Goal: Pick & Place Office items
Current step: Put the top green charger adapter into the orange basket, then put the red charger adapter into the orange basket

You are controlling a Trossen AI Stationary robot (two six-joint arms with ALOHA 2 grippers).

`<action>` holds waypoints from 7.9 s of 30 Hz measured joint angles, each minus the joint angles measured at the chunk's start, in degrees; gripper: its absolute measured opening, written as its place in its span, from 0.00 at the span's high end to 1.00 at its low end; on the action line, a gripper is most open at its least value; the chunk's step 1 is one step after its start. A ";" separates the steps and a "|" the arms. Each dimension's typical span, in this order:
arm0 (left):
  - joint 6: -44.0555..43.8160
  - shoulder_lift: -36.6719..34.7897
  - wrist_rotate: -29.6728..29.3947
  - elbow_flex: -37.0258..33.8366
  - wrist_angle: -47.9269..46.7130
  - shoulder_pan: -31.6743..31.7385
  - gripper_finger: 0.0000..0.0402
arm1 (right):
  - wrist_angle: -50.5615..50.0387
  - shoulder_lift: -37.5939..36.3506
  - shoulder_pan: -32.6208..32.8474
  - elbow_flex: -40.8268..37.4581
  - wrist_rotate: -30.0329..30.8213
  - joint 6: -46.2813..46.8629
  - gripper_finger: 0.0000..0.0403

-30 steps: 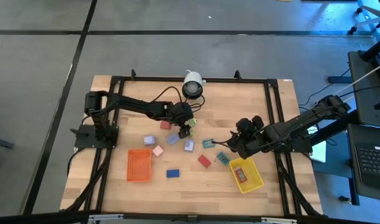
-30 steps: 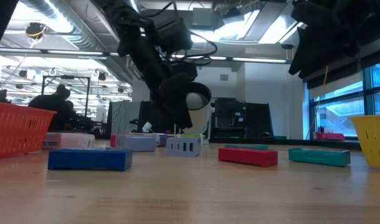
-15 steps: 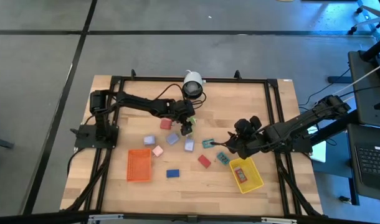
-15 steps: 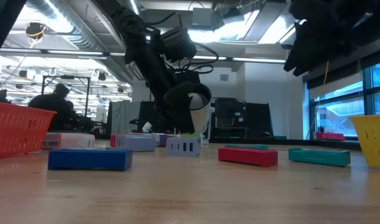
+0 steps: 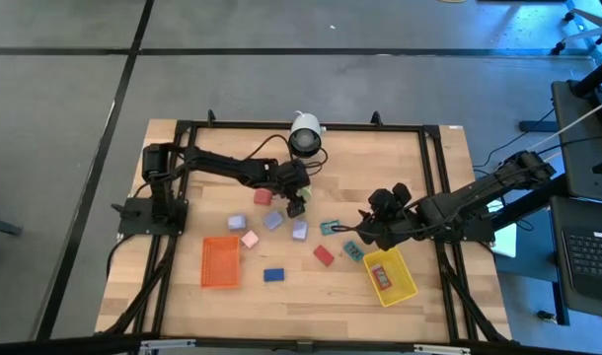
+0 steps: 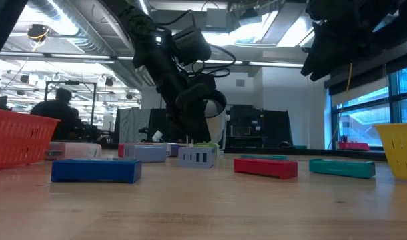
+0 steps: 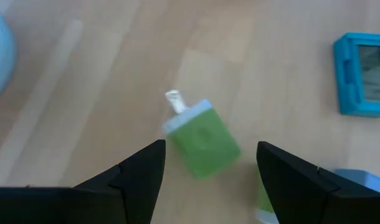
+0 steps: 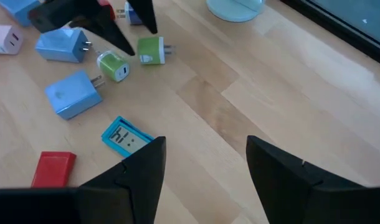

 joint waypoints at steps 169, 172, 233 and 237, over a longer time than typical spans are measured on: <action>-51.50 -34.34 -14.77 -28.17 -19.85 -51.11 0.41 | 17.35 0.00 -2.38 0.00 1.73 -13.56 0.45; -48.86 -34.34 -14.77 -26.20 -19.99 -51.11 0.41 | 17.37 0.00 -2.38 0.00 1.73 -13.72 0.45; 21.65 -21.03 -0.93 -13.81 -26.04 2.88 0.30 | 17.35 0.00 -2.38 0.00 0.20 -17.36 0.45; 21.66 -20.67 1.24 -13.81 -25.26 4.00 0.30 | 17.35 0.00 -2.38 0.00 0.19 -17.41 0.45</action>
